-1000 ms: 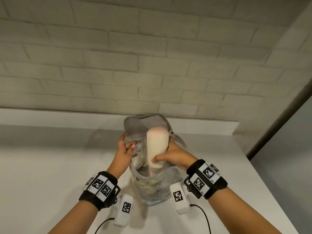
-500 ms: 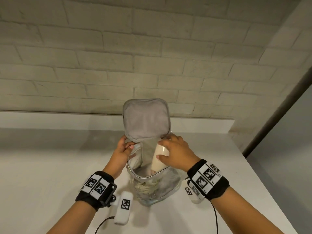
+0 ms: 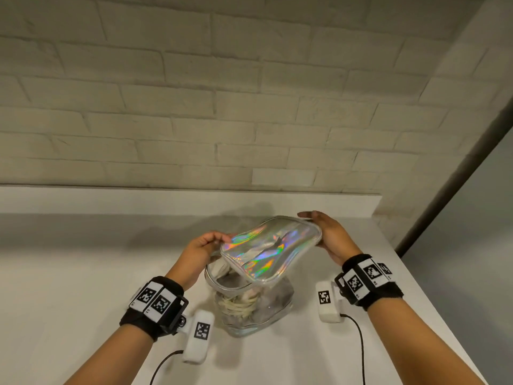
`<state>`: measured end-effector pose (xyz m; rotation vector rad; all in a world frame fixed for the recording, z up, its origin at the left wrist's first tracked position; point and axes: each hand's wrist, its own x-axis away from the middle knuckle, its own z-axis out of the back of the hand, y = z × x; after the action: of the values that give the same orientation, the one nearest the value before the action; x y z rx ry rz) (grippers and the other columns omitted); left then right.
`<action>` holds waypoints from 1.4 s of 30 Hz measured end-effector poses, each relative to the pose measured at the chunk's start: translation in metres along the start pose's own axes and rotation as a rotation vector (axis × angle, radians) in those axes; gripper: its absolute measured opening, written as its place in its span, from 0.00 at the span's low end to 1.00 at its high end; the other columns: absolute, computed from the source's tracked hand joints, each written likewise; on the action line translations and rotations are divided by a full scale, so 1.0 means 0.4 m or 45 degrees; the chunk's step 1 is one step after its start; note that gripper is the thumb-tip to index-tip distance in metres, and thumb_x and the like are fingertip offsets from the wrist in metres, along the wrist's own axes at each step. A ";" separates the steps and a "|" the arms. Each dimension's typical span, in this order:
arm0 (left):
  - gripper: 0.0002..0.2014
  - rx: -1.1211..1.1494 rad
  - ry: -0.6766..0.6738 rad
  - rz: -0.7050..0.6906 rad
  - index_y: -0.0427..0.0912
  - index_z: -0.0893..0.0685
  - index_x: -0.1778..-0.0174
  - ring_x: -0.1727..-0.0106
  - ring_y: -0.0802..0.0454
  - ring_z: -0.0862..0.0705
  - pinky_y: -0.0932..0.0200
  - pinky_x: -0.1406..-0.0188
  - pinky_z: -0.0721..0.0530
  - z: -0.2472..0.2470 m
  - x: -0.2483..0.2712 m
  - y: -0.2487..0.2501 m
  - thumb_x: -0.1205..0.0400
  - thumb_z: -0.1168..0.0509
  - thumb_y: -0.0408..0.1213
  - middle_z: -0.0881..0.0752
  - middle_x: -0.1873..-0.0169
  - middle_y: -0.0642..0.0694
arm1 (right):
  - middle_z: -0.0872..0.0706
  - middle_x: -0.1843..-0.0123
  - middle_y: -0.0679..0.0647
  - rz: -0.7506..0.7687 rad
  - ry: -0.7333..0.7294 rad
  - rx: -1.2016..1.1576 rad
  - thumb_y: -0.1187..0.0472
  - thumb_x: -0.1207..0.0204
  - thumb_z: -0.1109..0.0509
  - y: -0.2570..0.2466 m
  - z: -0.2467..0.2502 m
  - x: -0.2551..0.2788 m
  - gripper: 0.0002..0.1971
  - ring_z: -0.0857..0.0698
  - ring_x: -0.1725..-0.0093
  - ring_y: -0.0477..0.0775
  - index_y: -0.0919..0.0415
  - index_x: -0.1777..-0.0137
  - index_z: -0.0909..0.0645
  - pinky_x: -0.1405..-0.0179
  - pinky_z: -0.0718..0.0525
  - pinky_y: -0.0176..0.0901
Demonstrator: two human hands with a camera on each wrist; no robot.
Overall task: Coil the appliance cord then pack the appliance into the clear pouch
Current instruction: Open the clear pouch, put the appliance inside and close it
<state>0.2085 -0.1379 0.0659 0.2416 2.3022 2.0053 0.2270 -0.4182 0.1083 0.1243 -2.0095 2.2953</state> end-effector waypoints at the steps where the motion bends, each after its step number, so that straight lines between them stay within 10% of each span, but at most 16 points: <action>1: 0.15 0.068 0.016 0.014 0.42 0.18 0.58 0.60 0.59 0.12 0.68 0.60 0.15 0.004 -0.002 -0.002 0.18 0.48 0.23 0.08 0.61 0.54 | 0.12 0.65 0.48 -0.039 0.010 -0.040 0.50 0.17 0.45 0.001 0.004 -0.002 0.17 0.16 0.64 0.47 0.57 0.45 0.18 0.71 0.20 0.33; 6: 0.15 0.257 0.021 0.120 0.43 0.19 0.46 0.59 0.56 0.10 0.64 0.58 0.13 0.026 -0.013 -0.020 0.16 0.51 0.29 0.07 0.60 0.51 | 0.19 0.58 0.54 0.115 0.093 0.363 0.56 0.32 0.22 0.013 -0.002 -0.031 0.24 0.18 0.58 0.50 0.55 0.36 0.24 0.61 0.20 0.32; 10: 0.16 0.155 -0.076 0.164 0.41 0.15 0.46 0.55 0.55 0.11 0.66 0.57 0.13 0.033 -0.007 -0.020 0.19 0.46 0.25 0.08 0.55 0.50 | 0.19 0.41 0.51 0.066 -0.280 0.618 0.54 0.30 0.24 0.006 -0.022 -0.058 0.26 0.20 0.40 0.49 0.52 0.32 0.26 0.38 0.24 0.40; 15: 0.14 -0.043 -0.189 0.142 0.46 0.11 0.51 0.54 0.58 0.12 0.67 0.56 0.15 0.044 -0.018 -0.009 0.30 0.27 0.46 0.08 0.53 0.52 | 0.21 0.64 0.49 0.088 -0.312 0.857 0.49 0.31 0.25 -0.004 -0.042 -0.096 0.15 0.23 0.63 0.47 0.54 0.60 0.27 0.64 0.27 0.39; 21: 0.17 -0.428 -0.311 0.120 0.56 0.10 0.59 0.56 0.66 0.13 0.72 0.52 0.17 0.048 -0.045 0.023 0.20 0.37 0.29 0.08 0.62 0.61 | 0.16 0.60 0.46 0.220 -0.487 1.100 0.39 0.29 0.31 0.005 -0.056 -0.109 0.11 0.17 0.55 0.49 0.43 0.56 0.23 0.58 0.23 0.39; 26: 0.09 -0.837 -0.441 0.037 0.48 0.14 0.54 0.62 0.71 0.18 0.72 0.51 0.21 0.056 -0.052 0.046 0.19 0.38 0.31 0.12 0.69 0.72 | 0.29 0.80 0.47 0.124 -0.431 1.086 0.42 0.32 0.27 0.001 -0.035 -0.094 0.21 0.30 0.87 0.43 0.54 0.73 0.30 0.83 0.31 0.35; 31: 0.18 -1.532 -0.248 -0.687 0.39 0.12 0.59 0.61 0.55 0.19 0.65 0.57 0.24 0.090 -0.036 0.074 0.22 0.44 0.46 0.12 0.64 0.43 | 0.34 0.79 0.50 0.199 -0.227 0.968 0.43 0.30 0.28 0.049 -0.024 -0.064 0.27 0.33 0.77 0.48 0.56 0.77 0.38 0.70 0.36 0.45; 34: 0.19 -1.740 -0.110 -0.669 0.44 0.12 0.60 0.62 0.44 0.14 0.56 0.60 0.20 0.115 0.016 0.089 0.23 0.47 0.49 0.12 0.64 0.46 | 0.36 0.79 0.51 0.221 -0.070 0.907 0.42 0.29 0.29 0.066 -0.024 -0.046 0.28 0.33 0.75 0.52 0.56 0.78 0.39 0.70 0.37 0.46; 42: 0.14 -1.784 0.043 -0.611 0.54 0.15 0.63 0.65 0.59 0.18 0.60 0.62 0.26 0.064 0.200 0.074 0.23 0.46 0.49 0.15 0.67 0.58 | 0.31 0.79 0.61 0.242 0.206 0.854 0.43 0.30 0.29 0.075 -0.048 -0.023 0.30 0.33 0.75 0.58 0.58 0.81 0.41 0.72 0.36 0.47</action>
<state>0.1357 -0.0955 0.0952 -0.3924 0.4293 2.6539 0.2325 -0.4034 0.0751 -0.2124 -1.1544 2.8925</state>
